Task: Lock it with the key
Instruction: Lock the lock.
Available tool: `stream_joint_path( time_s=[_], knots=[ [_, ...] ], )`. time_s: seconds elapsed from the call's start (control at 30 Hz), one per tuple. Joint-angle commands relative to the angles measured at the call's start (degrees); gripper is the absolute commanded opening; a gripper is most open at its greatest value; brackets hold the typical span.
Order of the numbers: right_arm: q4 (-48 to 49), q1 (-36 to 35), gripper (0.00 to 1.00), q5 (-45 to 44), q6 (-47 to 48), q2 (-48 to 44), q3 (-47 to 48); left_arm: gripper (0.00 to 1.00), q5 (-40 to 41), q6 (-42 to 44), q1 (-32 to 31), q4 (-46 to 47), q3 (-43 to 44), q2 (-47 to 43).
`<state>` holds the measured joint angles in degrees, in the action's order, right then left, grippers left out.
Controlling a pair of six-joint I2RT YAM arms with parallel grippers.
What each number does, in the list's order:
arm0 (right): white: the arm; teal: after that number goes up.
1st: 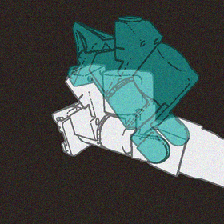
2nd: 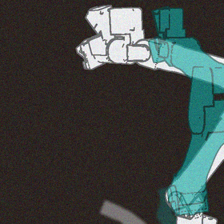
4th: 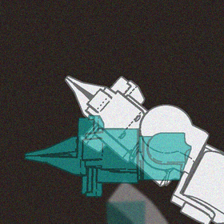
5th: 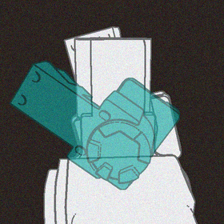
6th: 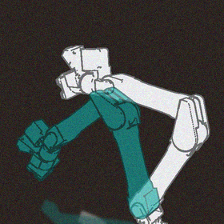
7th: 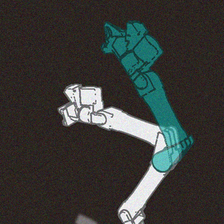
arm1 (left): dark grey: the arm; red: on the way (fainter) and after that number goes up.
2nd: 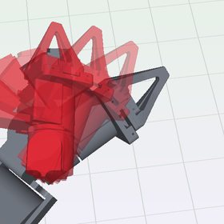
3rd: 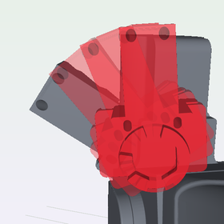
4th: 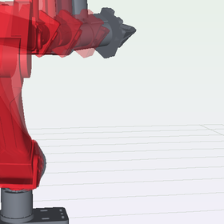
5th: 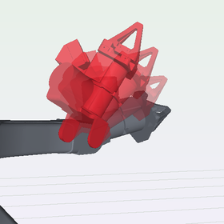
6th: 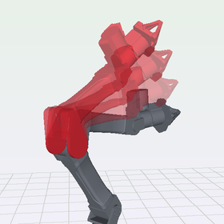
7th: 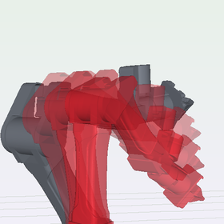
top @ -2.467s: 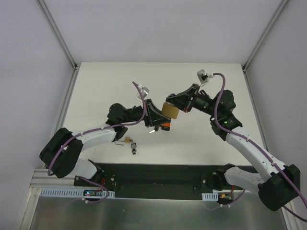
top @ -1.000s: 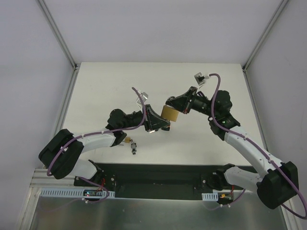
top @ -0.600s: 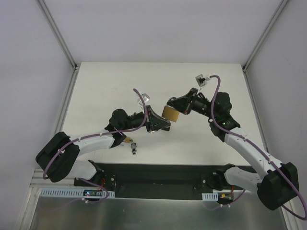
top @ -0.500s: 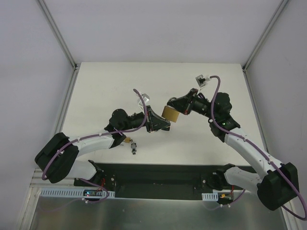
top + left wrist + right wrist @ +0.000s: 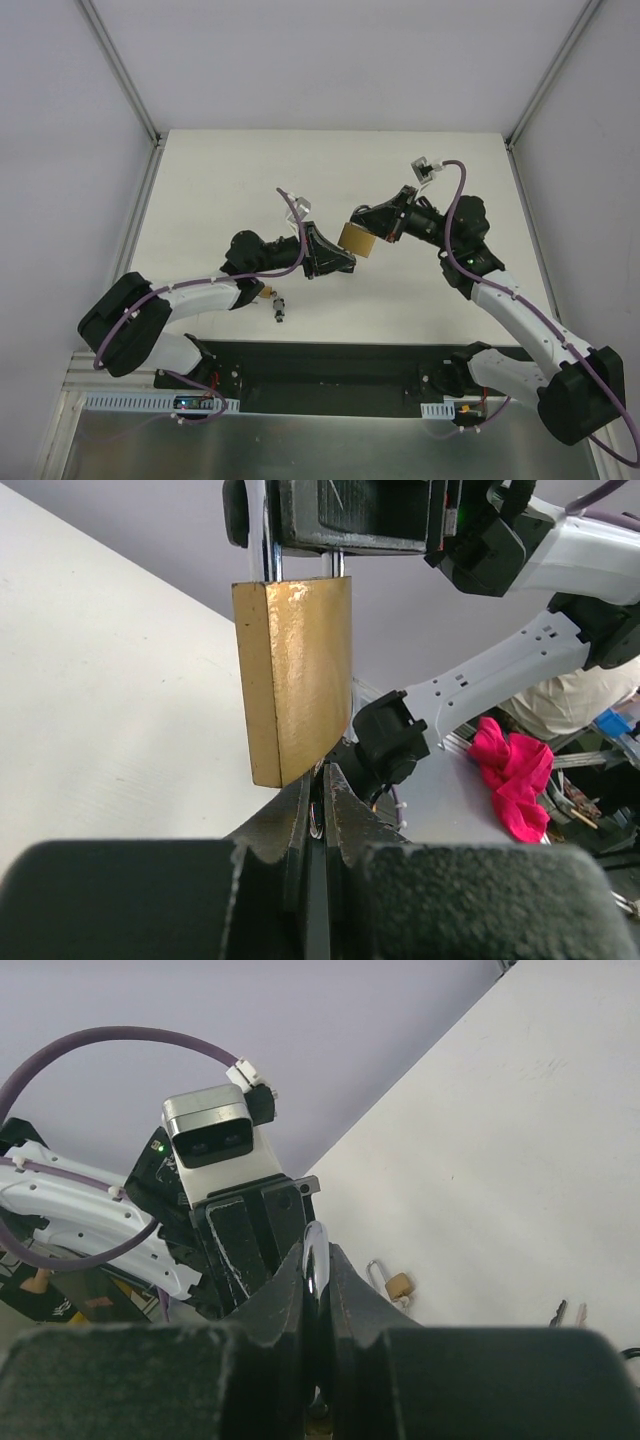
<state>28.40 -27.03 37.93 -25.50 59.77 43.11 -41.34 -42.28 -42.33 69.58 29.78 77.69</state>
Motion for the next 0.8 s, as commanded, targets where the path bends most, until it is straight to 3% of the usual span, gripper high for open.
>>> stream_joint_path(
  time_s=[0.0, 0.27, 0.43, 0.77],
  knots=[
    [14.22, 2.68, 0.00, -1.73, -0.69, -2.64, 4.17, 0.00, -11.20, -3.59, -0.48, 7.84, -1.04, 2.72],
    [15.46, 3.21, 0.01, 3.81, -1.49, -0.71, 6.37, 0.00, -12.27, -3.60, -0.48, 8.21, -1.48, 3.26],
    [15.19, 4.00, 0.00, 2.94, -2.01, -0.62, 6.11, 0.00, -11.22, -0.96, -0.48, 2.32, -1.74, 1.50],
    [14.49, 5.05, 0.00, 1.71, -2.45, -0.44, 7.07, 0.00, -8.67, 0.01, -0.48, -0.06, -4.38, 1.59]
  ],
)
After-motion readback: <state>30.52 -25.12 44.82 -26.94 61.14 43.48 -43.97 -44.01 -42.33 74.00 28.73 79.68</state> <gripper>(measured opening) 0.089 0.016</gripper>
